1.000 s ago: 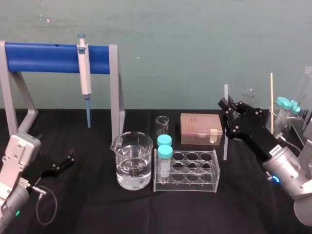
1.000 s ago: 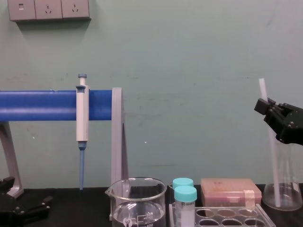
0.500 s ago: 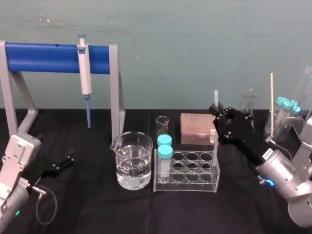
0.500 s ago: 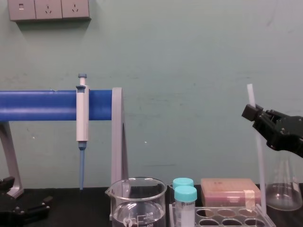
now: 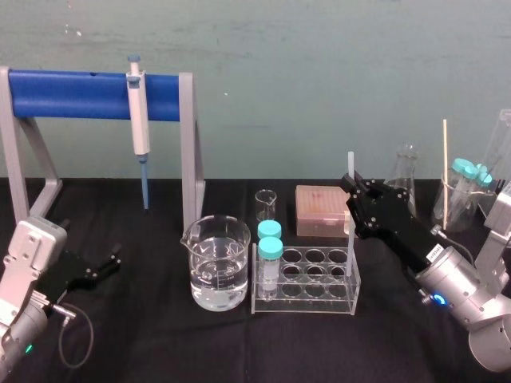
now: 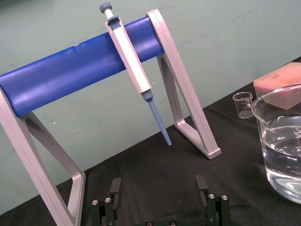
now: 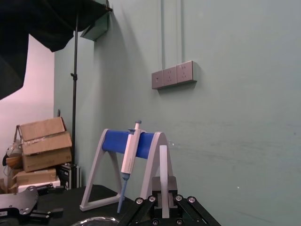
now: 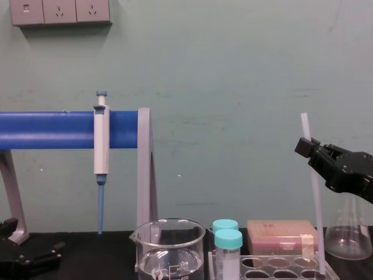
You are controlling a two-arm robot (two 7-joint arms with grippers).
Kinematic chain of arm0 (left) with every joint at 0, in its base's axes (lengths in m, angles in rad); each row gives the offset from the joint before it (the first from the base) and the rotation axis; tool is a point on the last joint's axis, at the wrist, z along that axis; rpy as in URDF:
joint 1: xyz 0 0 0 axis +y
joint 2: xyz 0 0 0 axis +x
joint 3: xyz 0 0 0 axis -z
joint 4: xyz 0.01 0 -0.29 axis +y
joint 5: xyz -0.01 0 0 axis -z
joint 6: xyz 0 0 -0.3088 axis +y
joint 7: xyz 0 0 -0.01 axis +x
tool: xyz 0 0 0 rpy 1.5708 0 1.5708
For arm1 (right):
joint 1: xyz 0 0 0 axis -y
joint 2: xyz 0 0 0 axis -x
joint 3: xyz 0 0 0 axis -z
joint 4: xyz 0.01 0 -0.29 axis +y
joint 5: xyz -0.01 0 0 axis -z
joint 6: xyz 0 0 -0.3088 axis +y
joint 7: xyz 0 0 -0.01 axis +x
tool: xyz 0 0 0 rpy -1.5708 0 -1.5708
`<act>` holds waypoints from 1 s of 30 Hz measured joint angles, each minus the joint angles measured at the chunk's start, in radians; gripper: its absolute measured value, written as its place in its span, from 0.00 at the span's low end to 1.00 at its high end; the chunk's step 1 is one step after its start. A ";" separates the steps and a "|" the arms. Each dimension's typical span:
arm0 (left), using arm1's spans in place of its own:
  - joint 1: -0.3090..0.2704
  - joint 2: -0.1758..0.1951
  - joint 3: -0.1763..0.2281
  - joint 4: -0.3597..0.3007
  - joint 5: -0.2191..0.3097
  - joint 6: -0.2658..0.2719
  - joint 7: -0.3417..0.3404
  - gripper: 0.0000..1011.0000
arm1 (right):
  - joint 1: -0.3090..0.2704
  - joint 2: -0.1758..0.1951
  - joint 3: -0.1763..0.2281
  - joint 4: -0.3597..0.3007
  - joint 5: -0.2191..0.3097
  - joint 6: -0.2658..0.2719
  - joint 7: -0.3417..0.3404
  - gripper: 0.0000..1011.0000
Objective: Pick up the stirring rod with one hand, then place it down.
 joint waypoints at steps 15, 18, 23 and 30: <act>0.000 0.000 0.000 0.000 0.000 0.000 0.000 0.99 | 0.057 -0.015 -0.012 0.097 0.001 -0.024 0.035 0.07; 0.000 0.000 0.000 0.000 0.000 0.000 0.000 0.99 | 0.066 -0.018 -0.013 0.111 0.003 -0.026 0.043 0.07; 0.000 0.000 0.000 0.000 0.000 0.000 0.000 0.99 | 0.087 -0.027 -0.017 0.146 0.013 -0.027 0.067 0.07; 0.000 0.000 0.000 0.000 0.000 0.000 0.000 0.99 | 0.101 -0.034 -0.021 0.177 0.032 -0.007 0.093 0.07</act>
